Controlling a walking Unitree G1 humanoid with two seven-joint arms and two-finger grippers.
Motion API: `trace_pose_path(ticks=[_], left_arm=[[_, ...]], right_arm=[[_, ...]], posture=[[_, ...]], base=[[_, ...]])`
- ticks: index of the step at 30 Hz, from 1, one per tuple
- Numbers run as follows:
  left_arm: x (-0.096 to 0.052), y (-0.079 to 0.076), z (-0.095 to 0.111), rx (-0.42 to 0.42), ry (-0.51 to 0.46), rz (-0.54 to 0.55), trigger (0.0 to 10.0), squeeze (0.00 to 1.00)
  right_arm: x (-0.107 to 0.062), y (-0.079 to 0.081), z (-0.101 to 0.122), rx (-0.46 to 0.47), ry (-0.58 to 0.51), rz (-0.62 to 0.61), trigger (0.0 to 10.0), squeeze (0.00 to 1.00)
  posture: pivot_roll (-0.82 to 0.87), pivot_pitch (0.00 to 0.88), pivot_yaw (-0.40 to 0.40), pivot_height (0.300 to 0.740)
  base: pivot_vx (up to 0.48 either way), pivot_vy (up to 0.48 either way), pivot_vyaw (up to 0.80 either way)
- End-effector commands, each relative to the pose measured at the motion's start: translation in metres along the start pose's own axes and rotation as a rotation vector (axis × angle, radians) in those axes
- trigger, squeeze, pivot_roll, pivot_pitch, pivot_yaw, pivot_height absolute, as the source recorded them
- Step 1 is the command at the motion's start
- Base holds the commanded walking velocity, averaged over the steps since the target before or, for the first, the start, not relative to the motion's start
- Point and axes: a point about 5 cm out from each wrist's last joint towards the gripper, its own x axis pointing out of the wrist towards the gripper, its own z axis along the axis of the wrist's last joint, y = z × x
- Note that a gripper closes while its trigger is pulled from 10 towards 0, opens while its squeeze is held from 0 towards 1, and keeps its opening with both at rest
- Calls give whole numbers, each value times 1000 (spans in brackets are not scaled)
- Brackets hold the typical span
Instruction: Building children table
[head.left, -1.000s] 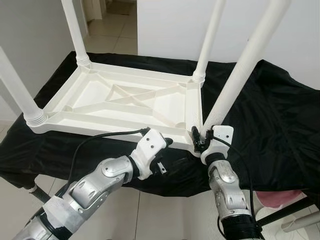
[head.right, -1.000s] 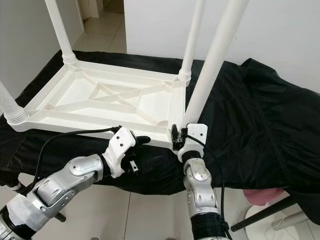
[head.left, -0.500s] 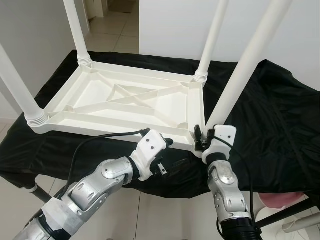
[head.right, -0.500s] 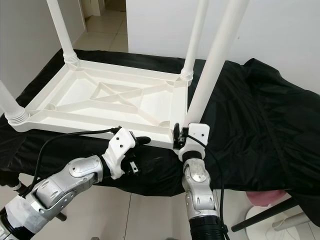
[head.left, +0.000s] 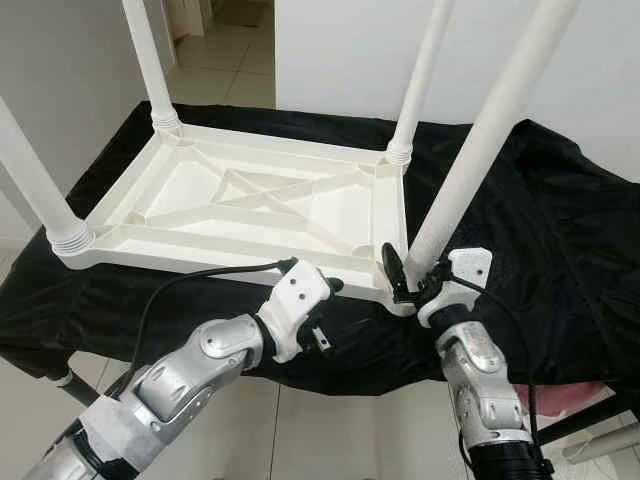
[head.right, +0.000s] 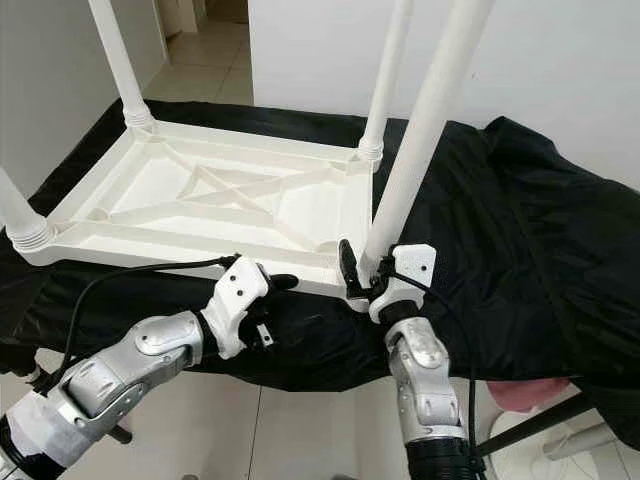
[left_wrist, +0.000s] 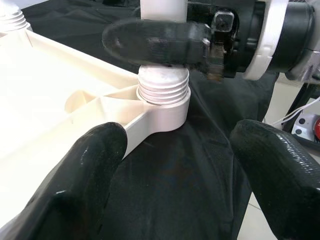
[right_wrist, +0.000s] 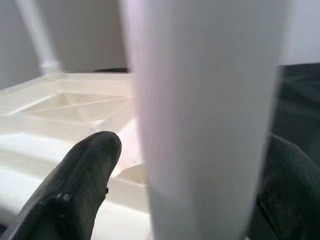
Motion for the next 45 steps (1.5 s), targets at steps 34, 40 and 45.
trace_pose_path(ticks=[34,40,45], left_arm=[[1,-10,6,5,-11,-251,10000,0],[2,-10,6,4,-10,-254,10000,0],[2,-10,5,3,-9,-255,10000,0]], right_arm=[[20,-14,-17,-40,118,322,10000,0],[18,-13,-18,-59,128,233,10000,0],[16,-8,-19,-71,129,78,10000,0]], posture=[[-50,0,-13,740],[-52,0,-11,740],[-50,0,-12,740]], base=[[0,0,0],[0,0,0],[0,0,0]])
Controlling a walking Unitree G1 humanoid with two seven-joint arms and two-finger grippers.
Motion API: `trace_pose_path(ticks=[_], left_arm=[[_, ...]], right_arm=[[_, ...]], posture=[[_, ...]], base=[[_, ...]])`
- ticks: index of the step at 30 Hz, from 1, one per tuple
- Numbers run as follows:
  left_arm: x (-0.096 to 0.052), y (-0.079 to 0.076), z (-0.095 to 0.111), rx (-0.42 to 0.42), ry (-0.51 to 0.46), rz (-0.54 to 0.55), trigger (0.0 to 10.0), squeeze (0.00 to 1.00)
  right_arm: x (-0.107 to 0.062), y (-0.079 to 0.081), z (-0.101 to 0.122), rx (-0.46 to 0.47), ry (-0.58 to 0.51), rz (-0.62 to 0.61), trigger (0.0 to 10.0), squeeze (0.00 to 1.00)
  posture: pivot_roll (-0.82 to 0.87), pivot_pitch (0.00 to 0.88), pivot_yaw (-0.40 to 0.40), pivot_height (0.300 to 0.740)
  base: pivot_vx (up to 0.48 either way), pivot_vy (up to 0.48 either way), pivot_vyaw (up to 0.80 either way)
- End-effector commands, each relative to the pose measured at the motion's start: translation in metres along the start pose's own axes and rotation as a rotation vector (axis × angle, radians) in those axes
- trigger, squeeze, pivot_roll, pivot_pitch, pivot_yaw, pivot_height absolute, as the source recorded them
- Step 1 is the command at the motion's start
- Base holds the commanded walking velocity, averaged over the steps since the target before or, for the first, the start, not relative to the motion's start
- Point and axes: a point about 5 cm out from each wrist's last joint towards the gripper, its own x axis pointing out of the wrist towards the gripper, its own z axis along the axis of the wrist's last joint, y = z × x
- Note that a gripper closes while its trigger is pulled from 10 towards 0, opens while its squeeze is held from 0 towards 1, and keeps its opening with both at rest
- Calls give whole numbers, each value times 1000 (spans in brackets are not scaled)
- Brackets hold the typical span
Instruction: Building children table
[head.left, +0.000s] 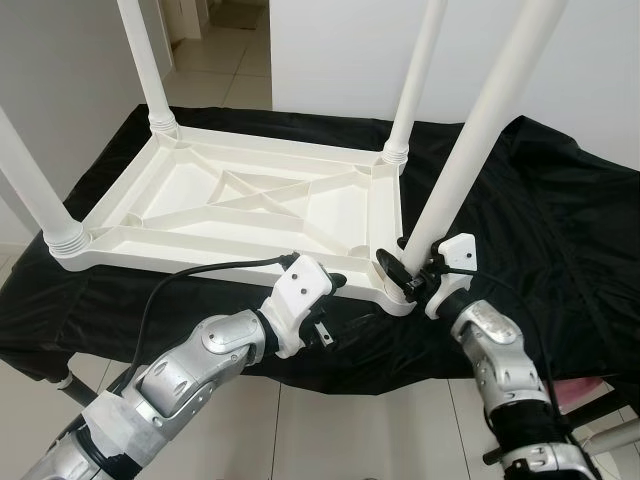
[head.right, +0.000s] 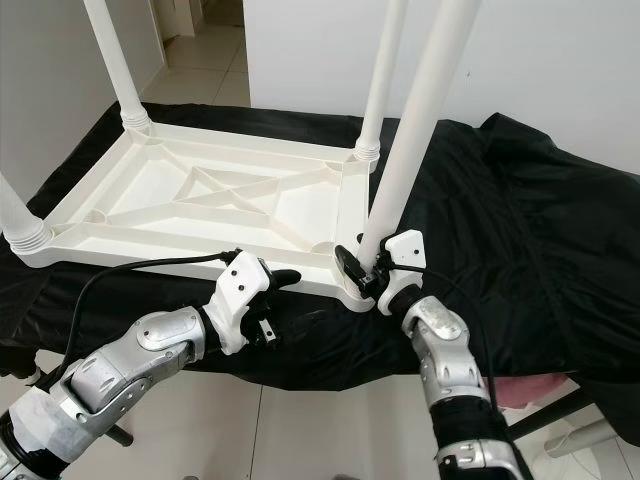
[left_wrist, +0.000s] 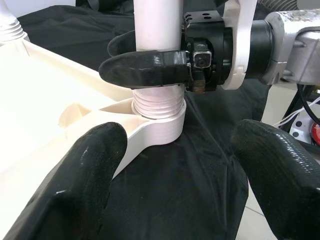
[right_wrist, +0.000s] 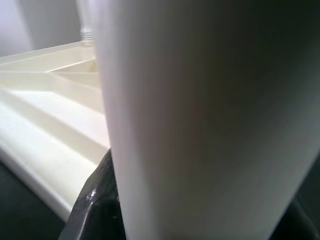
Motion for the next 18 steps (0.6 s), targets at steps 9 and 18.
trace_pose_path(ticks=[9,18], left_arm=[[-1,-12,0,2,9,-243,10000,0],[0,-13,0,-3,2,-229,10000,0]], right_arm=[[-9,20,-12,54,57,-424,10000,0],[-3,30,-1,76,16,-553,10000,0]], posture=[[-41,0,-28,740],[-38,0,-33,740]], base=[[0,0,0],[0,0,0]])
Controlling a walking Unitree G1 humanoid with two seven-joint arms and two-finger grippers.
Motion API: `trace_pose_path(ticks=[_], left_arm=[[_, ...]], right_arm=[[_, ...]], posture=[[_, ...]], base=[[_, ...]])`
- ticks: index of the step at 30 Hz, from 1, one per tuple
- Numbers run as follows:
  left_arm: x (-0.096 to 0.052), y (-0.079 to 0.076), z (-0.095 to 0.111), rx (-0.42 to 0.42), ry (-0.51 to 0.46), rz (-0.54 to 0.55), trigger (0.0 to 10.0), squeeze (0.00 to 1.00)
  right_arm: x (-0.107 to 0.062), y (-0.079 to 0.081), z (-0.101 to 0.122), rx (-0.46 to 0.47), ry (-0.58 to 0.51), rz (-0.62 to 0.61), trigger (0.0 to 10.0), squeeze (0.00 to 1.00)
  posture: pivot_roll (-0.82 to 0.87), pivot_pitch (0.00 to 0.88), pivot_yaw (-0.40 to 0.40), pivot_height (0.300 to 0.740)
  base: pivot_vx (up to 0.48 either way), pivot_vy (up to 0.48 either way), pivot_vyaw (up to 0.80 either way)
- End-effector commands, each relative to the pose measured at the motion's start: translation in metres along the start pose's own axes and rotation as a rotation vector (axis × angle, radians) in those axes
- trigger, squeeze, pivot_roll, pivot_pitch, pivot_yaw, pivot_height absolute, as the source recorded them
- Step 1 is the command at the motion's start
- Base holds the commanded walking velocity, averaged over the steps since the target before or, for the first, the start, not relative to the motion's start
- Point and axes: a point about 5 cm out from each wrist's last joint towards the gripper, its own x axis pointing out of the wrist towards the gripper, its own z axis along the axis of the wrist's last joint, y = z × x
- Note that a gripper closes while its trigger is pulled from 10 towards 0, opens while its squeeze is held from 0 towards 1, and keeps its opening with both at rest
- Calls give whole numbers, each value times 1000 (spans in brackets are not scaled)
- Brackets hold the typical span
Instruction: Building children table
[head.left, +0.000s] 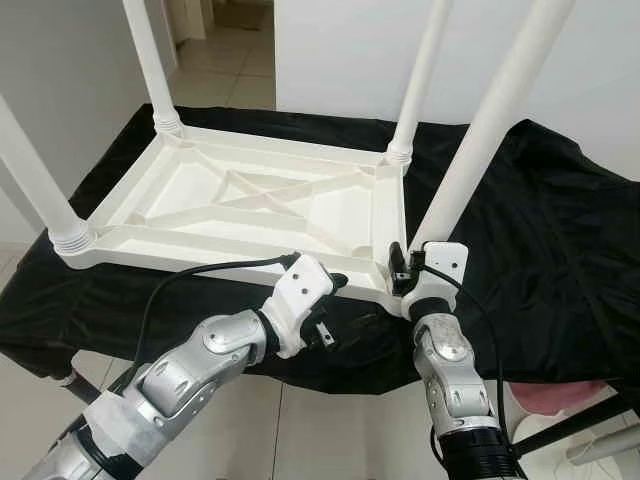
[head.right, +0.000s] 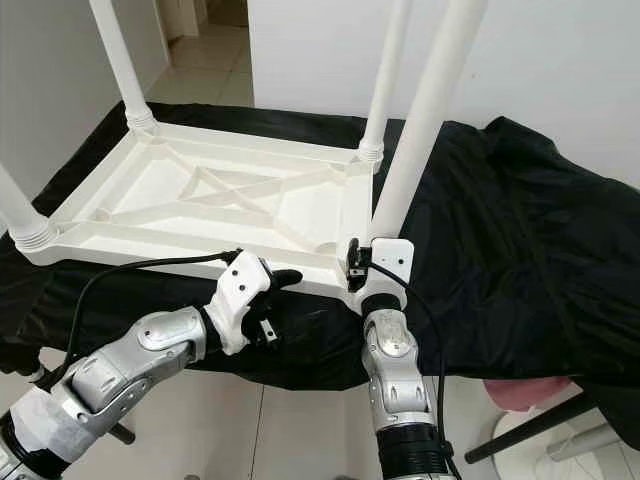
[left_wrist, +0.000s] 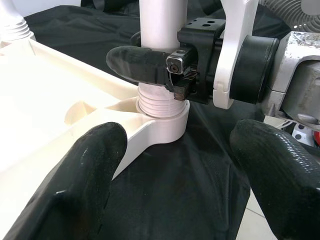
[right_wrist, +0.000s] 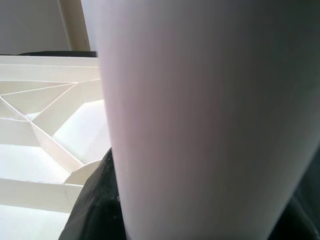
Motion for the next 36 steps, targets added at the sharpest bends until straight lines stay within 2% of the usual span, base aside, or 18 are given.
trace_pose_path(ticks=[1,7,8,13,18,19,20,21,30,35,36], left_arm=[[-1,-12,-1,-1,7,-226,10000,0],[-2,-10,-1,1,12,-221,10000,0],[-2,-9,-1,2,11,-219,10000,0],[-3,-10,0,3,10,-217,10000,0],[-4,-11,-3,-2,19,-220,10000,0],[-4,-11,-3,-2,19,-220,10000,0],[-4,-11,-4,-3,22,-226,10000,0],[-4,-12,-4,-2,26,-234,10000,0],[-2,-10,-2,7,21,-238,10000,0],[-2,-10,-2,8,20,-239,10000,0],[-2,-10,-2,9,21,-237,10000,0]], right_arm=[[-2,-3,0,14,7,-50,10000,0],[-4,-4,4,2,-11,-27,10000,0],[-4,-4,4,13,-14,-20,10000,1000],[-5,-5,9,57,-41,62,10000,1000],[-3,-18,14,59,-55,212,10000,1000],[-3,-18,14,59,-55,212,10000,1000],[-2,-23,16,45,-50,307,10000,0],[-2,-29,17,-4,-30,473,10000,0],[6,-35,11,-55,48,694,10000,0],[10,-31,4,-63,76,744,9804,0],[12,-30,1,-64,86,749,1333,0]], posture=[[-35,0,-36,740],[-33,0,-35,740],[-32,0,-36,740],[-30,0,-36,740],[-36,0,-26,740],[-36,0,-26,740],[-38,0,-23,740],[-42,0,-20,740],[-45,0,-18,740],[-35,0,-20,740],[-30,0,-22,740]], base=[[0,0,0],[0,0,0],[0,0,0],[0,0,0],[0,0,0],[0,0,0],[0,0,0],[0,0,0],[0,0,0],[0,0,0],[0,0,0]])
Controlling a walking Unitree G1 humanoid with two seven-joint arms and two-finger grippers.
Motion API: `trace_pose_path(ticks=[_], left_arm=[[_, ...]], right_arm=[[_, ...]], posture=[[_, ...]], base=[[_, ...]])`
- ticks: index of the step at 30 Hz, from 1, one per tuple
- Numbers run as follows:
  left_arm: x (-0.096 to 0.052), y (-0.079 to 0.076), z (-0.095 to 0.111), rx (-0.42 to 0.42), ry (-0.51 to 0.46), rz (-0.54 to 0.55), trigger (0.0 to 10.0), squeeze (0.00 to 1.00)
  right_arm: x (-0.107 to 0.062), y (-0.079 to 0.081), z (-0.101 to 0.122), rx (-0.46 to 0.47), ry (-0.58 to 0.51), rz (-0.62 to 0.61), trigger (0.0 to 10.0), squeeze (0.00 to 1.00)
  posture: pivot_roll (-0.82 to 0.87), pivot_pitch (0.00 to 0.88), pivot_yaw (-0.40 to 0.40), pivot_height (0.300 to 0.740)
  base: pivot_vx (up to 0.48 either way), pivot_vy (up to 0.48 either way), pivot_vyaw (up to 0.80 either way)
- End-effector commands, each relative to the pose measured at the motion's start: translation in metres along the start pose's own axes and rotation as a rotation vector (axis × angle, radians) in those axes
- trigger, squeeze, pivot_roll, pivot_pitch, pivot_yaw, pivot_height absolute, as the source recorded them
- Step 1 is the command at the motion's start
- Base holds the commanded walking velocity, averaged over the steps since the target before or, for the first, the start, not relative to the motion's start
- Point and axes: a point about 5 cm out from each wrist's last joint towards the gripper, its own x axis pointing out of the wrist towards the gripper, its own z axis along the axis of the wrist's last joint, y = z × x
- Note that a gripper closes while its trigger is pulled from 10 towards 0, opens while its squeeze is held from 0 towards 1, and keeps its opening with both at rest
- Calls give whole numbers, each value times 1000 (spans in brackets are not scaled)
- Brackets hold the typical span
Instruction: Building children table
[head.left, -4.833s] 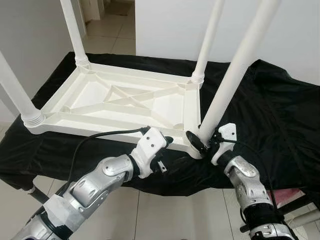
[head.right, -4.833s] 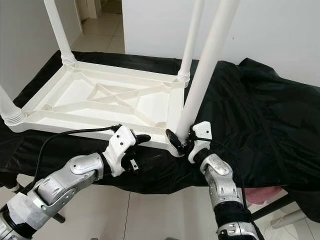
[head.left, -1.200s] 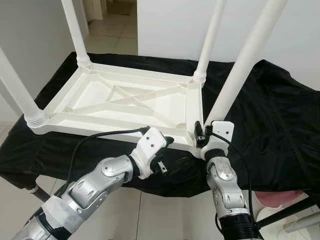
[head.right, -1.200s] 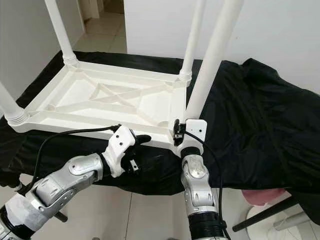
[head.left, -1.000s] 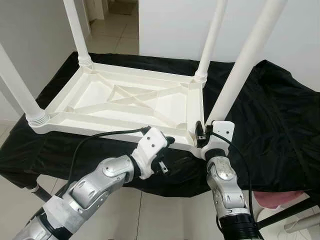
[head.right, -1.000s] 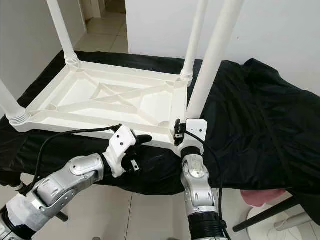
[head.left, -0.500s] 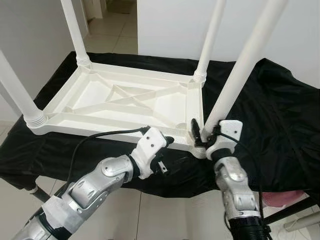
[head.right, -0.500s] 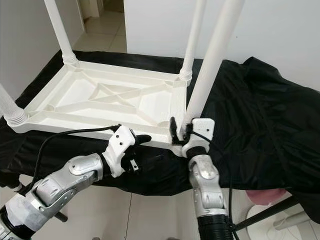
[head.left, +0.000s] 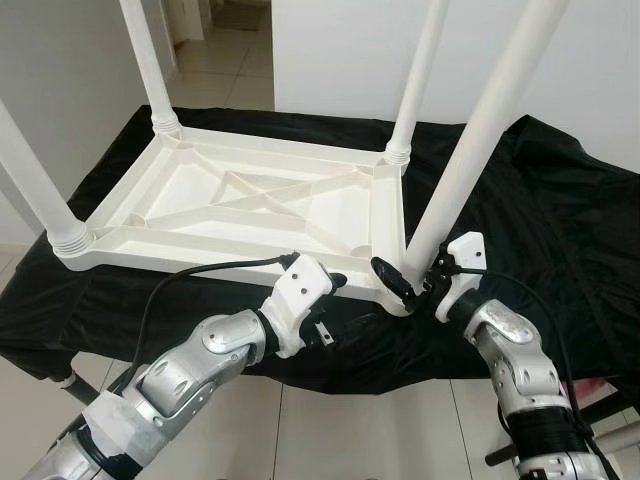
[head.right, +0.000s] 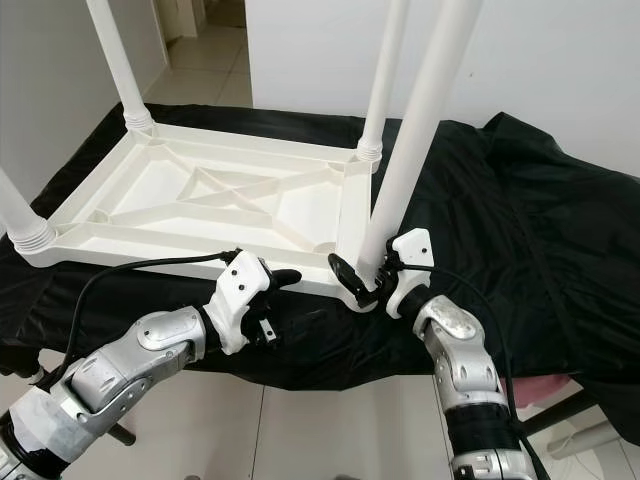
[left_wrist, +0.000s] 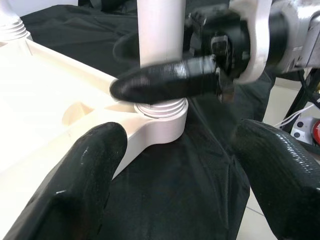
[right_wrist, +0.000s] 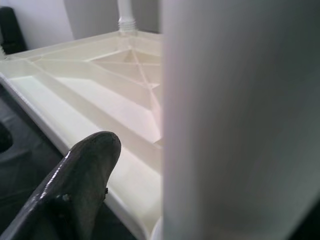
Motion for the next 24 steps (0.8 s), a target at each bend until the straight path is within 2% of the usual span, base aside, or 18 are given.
trace_pose_path(ticks=[1,2,14,15,20,24], left_arm=[[-1,-11,-2,7,18,-241,10000,0],[-1,-11,-2,9,18,-239,10000,0],[-4,-11,-2,10,22,-232,10000,0],[-4,-11,-2,10,23,-234,10000,0],[-4,-10,-3,11,24,-235,10000,0],[-4,-9,-3,12,22,-224,10000,0]], right_arm=[[3,1,-4,-3,15,24,1333,0],[4,0,-7,5,27,26,0,0],[-2,-8,-12,16,41,38,0,0],[-3,-11,-12,15,31,0,10000,0],[-4,-14,-13,3,42,-81,10000,0],[-6,-16,-14,14,40,-295,10000,0]], posture=[[-30,0,-22,740],[-30,0,-22,740],[-21,0,-25,740],[-23,0,-22,740],[-27,0,-22,740],[-32,0,-23,740]], base=[[0,0,0],[0,0,0],[0,0,0],[0,0,0],[0,0,0],[0,0,0]])
